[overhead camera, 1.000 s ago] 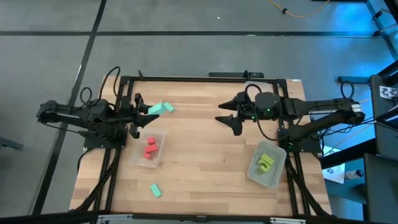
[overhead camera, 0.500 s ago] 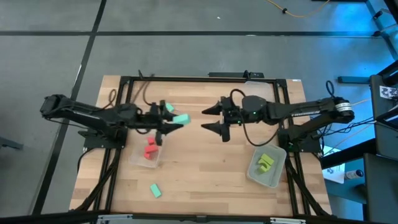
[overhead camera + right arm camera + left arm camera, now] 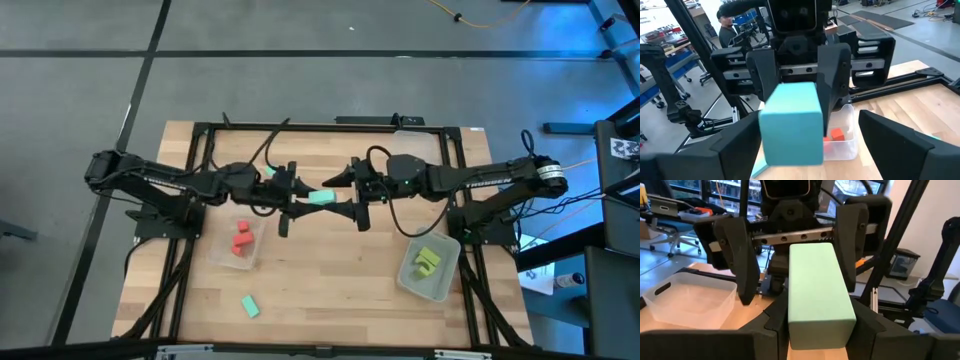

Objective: Sort & place blocks by color
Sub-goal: Put the top right light blue block into the top transparent bin

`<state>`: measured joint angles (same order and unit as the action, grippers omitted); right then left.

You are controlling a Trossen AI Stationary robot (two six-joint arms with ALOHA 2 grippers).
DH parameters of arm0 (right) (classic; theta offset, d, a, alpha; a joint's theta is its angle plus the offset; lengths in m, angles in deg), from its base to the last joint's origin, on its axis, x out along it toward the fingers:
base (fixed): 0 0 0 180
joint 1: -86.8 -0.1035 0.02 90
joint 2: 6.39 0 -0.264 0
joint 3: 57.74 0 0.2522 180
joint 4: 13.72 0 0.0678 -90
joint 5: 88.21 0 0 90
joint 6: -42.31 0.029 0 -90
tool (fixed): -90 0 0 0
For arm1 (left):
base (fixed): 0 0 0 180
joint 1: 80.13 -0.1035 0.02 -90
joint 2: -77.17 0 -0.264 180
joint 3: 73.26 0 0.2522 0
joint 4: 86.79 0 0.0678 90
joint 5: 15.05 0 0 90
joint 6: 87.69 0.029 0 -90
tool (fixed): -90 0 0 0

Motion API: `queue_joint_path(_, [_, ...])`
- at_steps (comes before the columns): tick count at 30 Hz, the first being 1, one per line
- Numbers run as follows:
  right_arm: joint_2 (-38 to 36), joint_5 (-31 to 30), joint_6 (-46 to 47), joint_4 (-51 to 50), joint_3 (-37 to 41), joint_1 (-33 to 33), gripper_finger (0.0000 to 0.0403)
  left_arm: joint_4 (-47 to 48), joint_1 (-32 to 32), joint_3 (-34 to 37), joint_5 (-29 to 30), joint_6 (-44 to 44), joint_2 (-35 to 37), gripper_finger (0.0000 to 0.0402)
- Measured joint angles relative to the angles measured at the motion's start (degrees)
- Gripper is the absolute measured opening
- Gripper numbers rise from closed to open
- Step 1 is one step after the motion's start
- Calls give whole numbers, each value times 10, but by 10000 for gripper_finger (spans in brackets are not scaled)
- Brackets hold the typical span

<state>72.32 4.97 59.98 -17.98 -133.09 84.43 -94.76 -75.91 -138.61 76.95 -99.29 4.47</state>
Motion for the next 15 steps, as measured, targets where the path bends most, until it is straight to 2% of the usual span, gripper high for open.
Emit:
queue_joint_path(5, [0,1,0,1,0,0,297,13,0,0,0,0,0,124])
queue_joint_path(8, [0,1,-1,1,0,0,250,18,0,0,1,0,0,124])
queue_joint_path(13, [0,13,-11,-2,0,0,147,20,0,0,6,0,0,124])
queue_joint_path(15, [0,22,-17,-3,0,0,135,21,0,0,14,0,0,124])
